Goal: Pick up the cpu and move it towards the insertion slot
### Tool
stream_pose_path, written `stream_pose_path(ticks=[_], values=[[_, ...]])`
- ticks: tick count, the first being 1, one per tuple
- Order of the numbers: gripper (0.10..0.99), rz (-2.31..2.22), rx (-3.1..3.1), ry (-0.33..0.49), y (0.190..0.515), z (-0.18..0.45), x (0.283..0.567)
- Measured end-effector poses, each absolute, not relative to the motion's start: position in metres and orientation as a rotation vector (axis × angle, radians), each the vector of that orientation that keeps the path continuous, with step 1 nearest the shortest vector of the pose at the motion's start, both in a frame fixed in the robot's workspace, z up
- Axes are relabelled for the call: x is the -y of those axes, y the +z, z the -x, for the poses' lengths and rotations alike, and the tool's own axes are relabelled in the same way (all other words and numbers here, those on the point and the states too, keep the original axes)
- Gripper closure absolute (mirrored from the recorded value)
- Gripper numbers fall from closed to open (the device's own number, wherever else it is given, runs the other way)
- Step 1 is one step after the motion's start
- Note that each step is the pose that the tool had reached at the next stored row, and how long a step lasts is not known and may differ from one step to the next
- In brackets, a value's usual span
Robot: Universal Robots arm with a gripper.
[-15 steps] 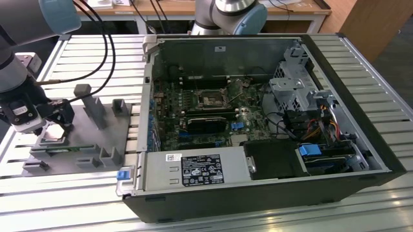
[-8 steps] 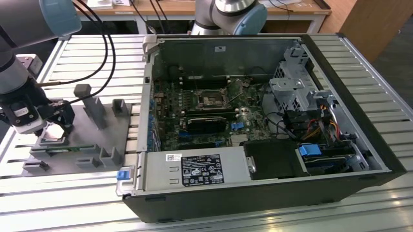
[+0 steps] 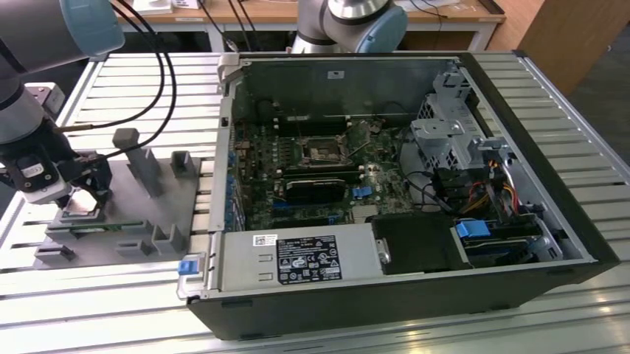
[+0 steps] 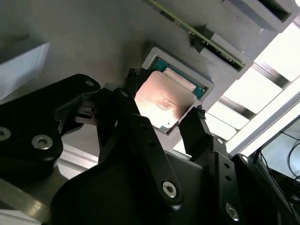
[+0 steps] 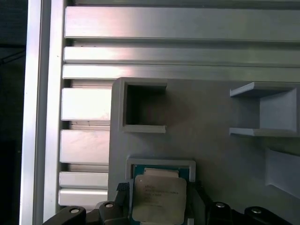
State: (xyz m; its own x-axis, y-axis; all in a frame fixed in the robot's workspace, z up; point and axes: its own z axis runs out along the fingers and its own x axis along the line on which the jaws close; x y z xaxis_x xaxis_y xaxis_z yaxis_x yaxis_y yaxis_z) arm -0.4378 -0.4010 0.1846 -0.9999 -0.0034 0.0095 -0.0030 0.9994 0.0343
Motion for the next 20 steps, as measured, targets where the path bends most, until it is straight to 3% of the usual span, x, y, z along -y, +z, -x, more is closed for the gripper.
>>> stream_pose_path(ticks=[20], values=[[0.467, 0.002, 3.132, -0.050, 0.1831, 0.4398, 0.4014]])
